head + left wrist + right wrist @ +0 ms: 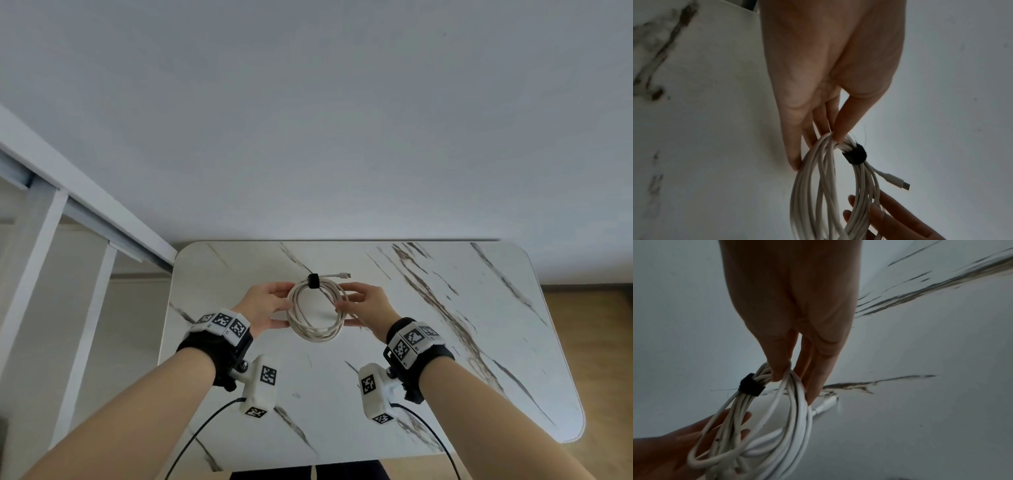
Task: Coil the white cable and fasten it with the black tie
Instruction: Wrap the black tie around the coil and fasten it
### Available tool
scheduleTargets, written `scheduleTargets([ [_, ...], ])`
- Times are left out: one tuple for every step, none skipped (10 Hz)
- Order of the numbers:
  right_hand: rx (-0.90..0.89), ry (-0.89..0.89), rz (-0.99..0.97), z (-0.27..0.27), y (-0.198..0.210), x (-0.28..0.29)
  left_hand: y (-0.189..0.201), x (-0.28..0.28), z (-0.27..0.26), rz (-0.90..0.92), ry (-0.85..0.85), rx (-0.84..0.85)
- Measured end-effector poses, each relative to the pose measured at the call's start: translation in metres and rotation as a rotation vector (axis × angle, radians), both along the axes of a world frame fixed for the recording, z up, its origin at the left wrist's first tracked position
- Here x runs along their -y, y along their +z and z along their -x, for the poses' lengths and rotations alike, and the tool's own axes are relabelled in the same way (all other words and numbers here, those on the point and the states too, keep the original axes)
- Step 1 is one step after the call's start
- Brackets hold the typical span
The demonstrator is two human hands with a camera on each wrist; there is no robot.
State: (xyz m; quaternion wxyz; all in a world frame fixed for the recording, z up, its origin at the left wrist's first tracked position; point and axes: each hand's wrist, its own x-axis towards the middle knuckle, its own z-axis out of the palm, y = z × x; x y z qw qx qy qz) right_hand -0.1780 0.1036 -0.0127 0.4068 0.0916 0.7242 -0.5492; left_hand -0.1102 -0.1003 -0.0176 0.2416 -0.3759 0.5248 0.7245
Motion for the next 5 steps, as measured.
scheduleTargets([
  [0.0,-0.018,-0.03,0.0,-0.006,0.002,-0.007,-0.002,0.003,0.003,0.009,0.027],
  [0.008,-0.034,-0.04,-0.001,-0.011,0.005,-0.014,-0.003,0.006,0.005,0.026,0.054],
  [0.017,-0.059,-0.048,-0.002,-0.015,0.004,-0.016,-0.005,0.005,0.0,0.056,0.075],
  [0.034,-0.067,-0.025,-0.004,-0.017,0.001,-0.013,-0.007,0.004,0.029,0.064,0.069],
  [-0.002,-0.041,-0.082,-0.003,-0.013,-0.002,-0.005,-0.013,0.003,0.109,0.04,0.047],
])
